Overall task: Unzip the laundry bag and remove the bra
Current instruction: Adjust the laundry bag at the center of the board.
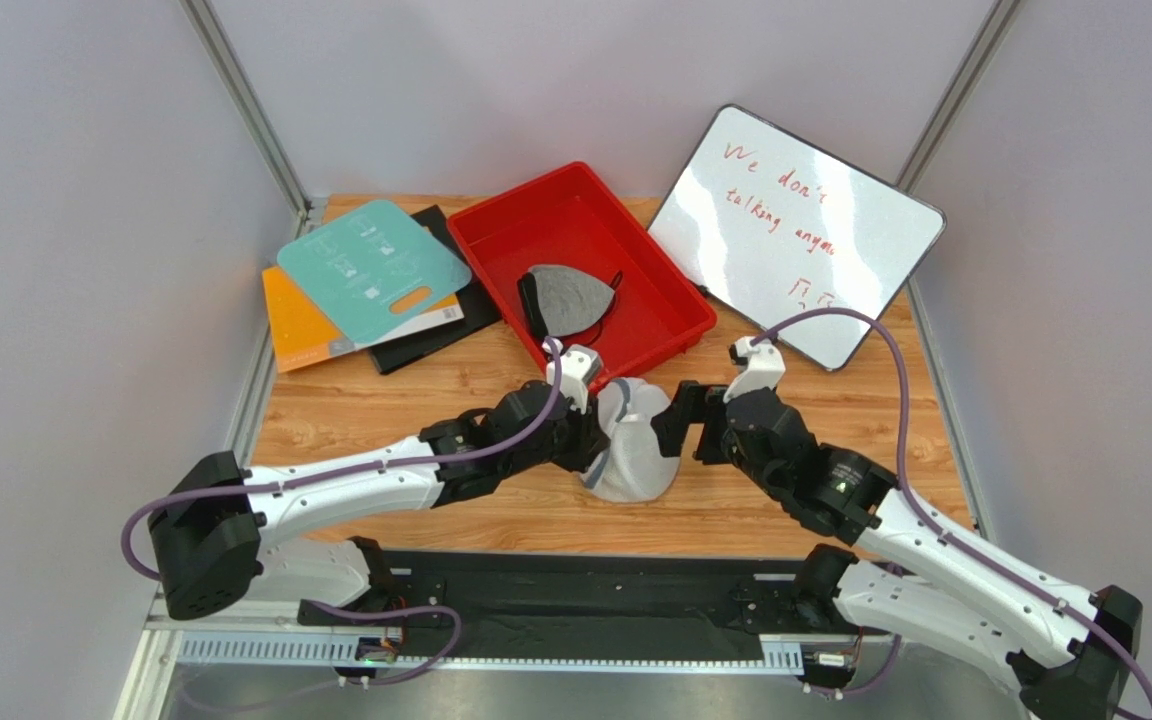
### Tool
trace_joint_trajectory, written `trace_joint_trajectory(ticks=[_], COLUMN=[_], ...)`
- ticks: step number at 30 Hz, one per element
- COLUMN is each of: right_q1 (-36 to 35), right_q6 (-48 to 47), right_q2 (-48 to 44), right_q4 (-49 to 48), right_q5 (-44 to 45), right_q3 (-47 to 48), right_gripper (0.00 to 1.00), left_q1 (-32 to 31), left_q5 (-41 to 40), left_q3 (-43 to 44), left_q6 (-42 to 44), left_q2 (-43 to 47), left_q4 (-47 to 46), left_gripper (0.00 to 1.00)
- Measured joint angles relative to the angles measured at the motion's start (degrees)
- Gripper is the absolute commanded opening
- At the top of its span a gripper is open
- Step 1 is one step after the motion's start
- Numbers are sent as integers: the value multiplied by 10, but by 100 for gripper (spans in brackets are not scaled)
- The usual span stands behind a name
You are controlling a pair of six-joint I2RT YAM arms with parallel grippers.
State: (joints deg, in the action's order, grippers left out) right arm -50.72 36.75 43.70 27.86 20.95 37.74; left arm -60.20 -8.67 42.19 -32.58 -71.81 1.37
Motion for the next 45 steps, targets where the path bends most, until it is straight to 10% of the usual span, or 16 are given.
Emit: trace_joint_trajectory(ticks=[2, 17, 45], right_q1=[0, 0, -14], right_q6=[-21, -168, -125], right_q2=[-10, 3, 39], right_q4=[-9, -100, -113], right_q5=[-16, -192, -317], right_q3=[-9, -27, -20], right_gripper=[95, 68, 47], left_q1=[0, 1, 1], left_q5=[-5, 118, 127], left_q3=[0, -28, -40], left_q6=[7, 148, 154], left_q2=[2, 118, 152], left_q4=[4, 82, 117], left_gripper=[0, 0, 0])
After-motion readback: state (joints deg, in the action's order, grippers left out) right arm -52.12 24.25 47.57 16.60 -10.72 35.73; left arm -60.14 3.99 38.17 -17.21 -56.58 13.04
